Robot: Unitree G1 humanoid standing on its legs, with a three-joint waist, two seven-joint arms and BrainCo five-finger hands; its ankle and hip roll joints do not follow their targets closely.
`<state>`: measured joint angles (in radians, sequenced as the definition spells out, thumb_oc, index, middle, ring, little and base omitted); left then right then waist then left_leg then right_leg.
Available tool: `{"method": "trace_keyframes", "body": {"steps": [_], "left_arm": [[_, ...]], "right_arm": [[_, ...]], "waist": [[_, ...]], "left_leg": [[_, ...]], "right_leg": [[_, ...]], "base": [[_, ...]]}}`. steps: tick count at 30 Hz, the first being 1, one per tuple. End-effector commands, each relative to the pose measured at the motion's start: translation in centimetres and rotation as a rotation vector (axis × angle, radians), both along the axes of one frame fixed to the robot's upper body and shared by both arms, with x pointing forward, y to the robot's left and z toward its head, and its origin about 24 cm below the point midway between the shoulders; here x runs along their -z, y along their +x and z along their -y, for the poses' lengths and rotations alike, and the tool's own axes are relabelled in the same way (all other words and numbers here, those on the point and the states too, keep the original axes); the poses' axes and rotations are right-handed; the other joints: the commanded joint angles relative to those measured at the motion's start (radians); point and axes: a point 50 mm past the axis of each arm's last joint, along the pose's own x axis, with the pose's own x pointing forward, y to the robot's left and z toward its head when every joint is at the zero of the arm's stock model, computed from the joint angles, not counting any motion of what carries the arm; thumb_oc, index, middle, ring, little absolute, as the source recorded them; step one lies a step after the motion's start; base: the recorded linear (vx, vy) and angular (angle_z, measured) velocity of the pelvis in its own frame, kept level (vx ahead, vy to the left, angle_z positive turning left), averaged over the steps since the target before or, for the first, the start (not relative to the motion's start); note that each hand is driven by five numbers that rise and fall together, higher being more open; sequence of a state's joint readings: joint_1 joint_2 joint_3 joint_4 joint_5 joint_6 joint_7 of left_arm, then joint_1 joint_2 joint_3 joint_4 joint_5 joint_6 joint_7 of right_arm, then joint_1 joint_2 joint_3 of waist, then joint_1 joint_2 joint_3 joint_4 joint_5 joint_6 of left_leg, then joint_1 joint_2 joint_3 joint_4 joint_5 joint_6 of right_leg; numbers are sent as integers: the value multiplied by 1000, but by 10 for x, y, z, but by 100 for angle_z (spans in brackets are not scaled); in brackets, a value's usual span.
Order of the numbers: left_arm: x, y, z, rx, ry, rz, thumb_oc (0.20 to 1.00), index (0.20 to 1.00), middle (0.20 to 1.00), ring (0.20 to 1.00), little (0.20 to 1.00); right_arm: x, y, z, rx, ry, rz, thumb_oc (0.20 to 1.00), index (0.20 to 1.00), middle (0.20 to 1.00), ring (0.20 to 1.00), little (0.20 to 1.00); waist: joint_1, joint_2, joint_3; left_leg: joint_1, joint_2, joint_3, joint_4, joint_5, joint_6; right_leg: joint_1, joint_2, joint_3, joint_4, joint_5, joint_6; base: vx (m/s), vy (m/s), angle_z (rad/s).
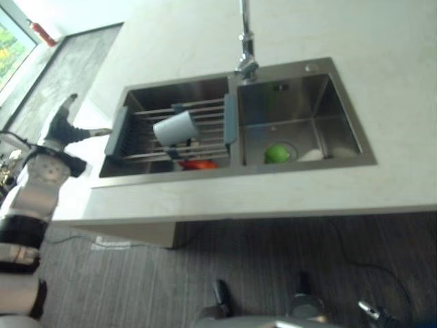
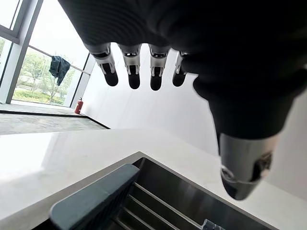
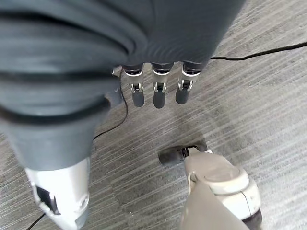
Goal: Place the dishes in the dishwasher.
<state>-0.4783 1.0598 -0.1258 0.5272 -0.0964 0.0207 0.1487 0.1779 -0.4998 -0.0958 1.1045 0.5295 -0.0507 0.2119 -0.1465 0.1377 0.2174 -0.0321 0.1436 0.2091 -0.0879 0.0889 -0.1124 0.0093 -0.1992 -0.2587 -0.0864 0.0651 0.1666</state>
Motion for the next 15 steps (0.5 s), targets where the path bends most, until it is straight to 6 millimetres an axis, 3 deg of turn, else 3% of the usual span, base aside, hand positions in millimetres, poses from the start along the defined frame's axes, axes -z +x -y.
{"method": "trace_keyframes", "body": {"steps": [1, 15], "left_arm": [[-52, -4, -13, -30, 104, 123, 1000, 1000, 1000, 1000, 1000], [-83, 12, 10, 43, 148, 165, 1000, 1000, 1000, 1000, 1000]], "right_arm": [[-12, 7, 15, -10, -35, 50, 1000, 1000, 1000, 1000, 1000], [-22, 14, 25, -29, -43, 106, 1000, 1000, 1000, 1000, 1000]], "waist": [[-22, -25, 3], [-56, -35, 68]], "left_leg": [[-25, 55, -23, 108, -103, -12], [-74, 56, 0, 123, -96, -18]], "right_leg": [[-75, -54, 50, 144, -131, 29], [-137, -69, 80, 141, -96, 45]], "base": [[4, 120, 2], [-20, 0, -4]]}}
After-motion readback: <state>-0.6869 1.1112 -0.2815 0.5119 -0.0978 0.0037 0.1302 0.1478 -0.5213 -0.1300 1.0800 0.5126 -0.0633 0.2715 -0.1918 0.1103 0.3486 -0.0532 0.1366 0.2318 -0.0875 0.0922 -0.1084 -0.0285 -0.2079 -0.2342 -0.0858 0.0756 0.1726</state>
